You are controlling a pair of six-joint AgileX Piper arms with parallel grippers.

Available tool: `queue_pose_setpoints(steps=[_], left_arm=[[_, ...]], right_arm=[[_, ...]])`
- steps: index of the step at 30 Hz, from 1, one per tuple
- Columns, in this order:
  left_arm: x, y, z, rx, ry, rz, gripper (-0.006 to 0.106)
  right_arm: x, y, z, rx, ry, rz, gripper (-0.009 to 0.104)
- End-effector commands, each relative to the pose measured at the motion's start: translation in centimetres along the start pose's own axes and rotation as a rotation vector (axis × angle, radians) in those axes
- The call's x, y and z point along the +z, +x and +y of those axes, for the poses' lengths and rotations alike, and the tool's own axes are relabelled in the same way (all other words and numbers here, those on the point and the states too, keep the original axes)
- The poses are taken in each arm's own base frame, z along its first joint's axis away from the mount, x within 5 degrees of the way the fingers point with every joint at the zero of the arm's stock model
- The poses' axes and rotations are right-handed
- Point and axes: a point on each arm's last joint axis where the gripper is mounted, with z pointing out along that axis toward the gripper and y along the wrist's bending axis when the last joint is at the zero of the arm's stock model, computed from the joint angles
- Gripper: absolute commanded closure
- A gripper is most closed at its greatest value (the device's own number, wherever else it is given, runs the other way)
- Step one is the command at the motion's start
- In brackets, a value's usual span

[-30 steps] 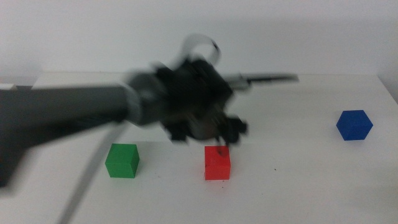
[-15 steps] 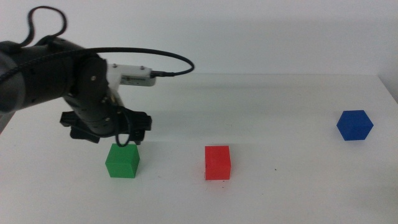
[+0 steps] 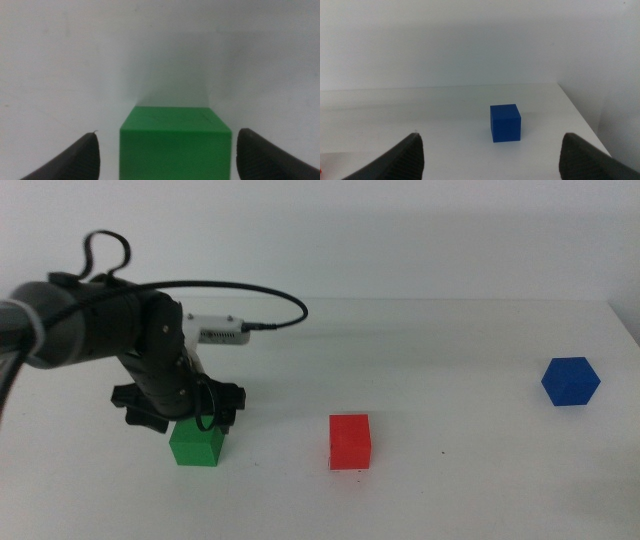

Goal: Stack red cubes first, then green, then blue cubes in a specific spot.

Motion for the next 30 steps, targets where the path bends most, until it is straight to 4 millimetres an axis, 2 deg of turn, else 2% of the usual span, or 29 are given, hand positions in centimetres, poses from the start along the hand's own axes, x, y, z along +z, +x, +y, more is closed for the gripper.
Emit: queue_pose_setpoints(steps=[1,4,6,11,13,16,19,22,26,30], left_arm=[[0.8,-0.1,-0.1,-0.002,0.006,0.005,0.008],[1.5,0.0,-0.2,-0.006,0.005,0.017,0.014],[1.5,-0.1,-0.2,-0.008,0.008,0.015,0.024],[0.9,0.0,-0.3,-0.054,0.020,0.019,0.068],[-0.5,0.0,-1.1,-0.064,0.057,0.003,0.082],[-4.3,-0.3,-3.9,-0.054,0.061,-0.058,0.096],[-7.7,-0.7,-8.8,-0.050,0.029,-0.116,0.098],[-9.3,-0.5,-13.1,-0.054,0.044,-0.125,0.097],[-9.0,-0.4,-17.3,-0.033,0.104,-0.116,0.097],[-7.4,-0.3,-18.9,-0.015,0.090,-0.077,0.097]], right_arm=[[0.0,0.0,-0.1,-0.012,0.009,-0.011,0.009],[0.0,0.0,-0.1,-0.012,0.009,-0.011,0.009],[0.0,0.0,-0.1,-0.012,0.009,-0.011,0.009],[0.0,0.0,-0.1,-0.012,0.009,-0.011,0.009],[0.0,0.0,-0.1,-0.012,0.009,-0.011,0.009],[0.0,0.0,-0.1,-0.012,0.009,-0.011,0.009],[0.0,0.0,-0.1,-0.012,0.009,-0.011,0.009],[0.0,0.0,-0.1,-0.012,0.009,-0.011,0.009],[0.0,0.0,-0.1,-0.012,0.009,-0.011,0.009],[0.0,0.0,-0.1,-0.012,0.009,-0.011,0.009]])
